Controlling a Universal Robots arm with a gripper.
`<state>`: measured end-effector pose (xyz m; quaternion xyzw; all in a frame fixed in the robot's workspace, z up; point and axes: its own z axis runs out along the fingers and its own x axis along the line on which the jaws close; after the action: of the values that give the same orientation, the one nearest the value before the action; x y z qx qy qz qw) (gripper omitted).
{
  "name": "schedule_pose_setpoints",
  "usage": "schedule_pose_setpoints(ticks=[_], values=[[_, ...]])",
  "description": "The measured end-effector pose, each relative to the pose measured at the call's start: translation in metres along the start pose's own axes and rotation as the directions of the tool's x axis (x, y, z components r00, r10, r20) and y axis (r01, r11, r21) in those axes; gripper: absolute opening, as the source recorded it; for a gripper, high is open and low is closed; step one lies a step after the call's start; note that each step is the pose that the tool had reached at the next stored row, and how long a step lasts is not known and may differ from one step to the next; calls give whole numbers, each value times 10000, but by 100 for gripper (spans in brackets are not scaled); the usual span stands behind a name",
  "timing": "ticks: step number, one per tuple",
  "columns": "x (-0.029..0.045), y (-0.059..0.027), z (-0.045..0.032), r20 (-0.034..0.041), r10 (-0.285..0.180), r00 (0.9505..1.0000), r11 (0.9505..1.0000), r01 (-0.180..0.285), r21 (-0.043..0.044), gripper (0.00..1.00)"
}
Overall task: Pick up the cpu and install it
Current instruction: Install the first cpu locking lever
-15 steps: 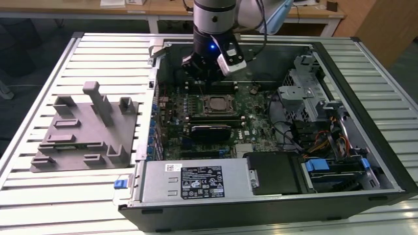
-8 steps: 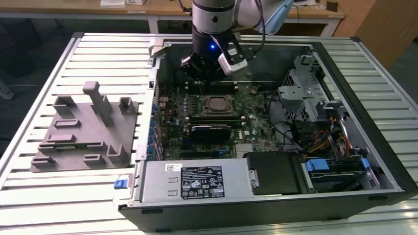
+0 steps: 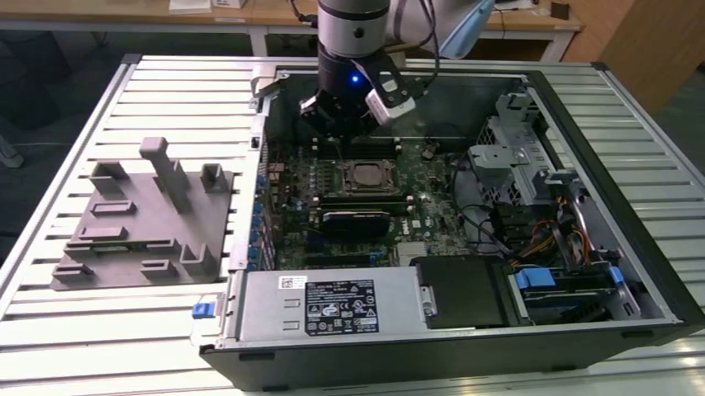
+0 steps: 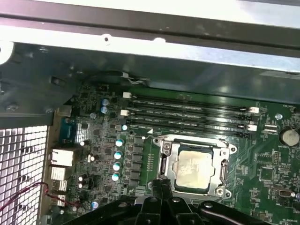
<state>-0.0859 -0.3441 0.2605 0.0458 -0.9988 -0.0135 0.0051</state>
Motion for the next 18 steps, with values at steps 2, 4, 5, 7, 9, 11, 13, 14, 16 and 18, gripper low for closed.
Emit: schedule_pose_setpoints(ticks=[2, 4, 5, 7, 9, 11, 13, 14, 16, 18], values=[[20, 1, 0, -1, -18, 10000, 10000, 18, 1, 11], [51, 4, 0, -1, -30, 10000, 10000, 30, 1, 11], [67, 6, 0, -1, -31, 10000, 10000, 31, 1, 11], [86, 8, 1, 0, -32, 10000, 10000, 32, -2, 11], [100, 9, 1, -1, -34, 10000, 10000, 34, -1, 11], [107, 13, 1, -2, -39, 10000, 10000, 39, 0, 11], [121, 27, 2, -1, -45, 10000, 10000, 45, -1, 11], [131, 36, 2, -1, -48, 10000, 10000, 48, -1, 11], [152, 56, 3, -2, -52, 10000, 10000, 52, -1, 11], [174, 73, 3, -1, -54, 10000, 10000, 54, -1, 11]])
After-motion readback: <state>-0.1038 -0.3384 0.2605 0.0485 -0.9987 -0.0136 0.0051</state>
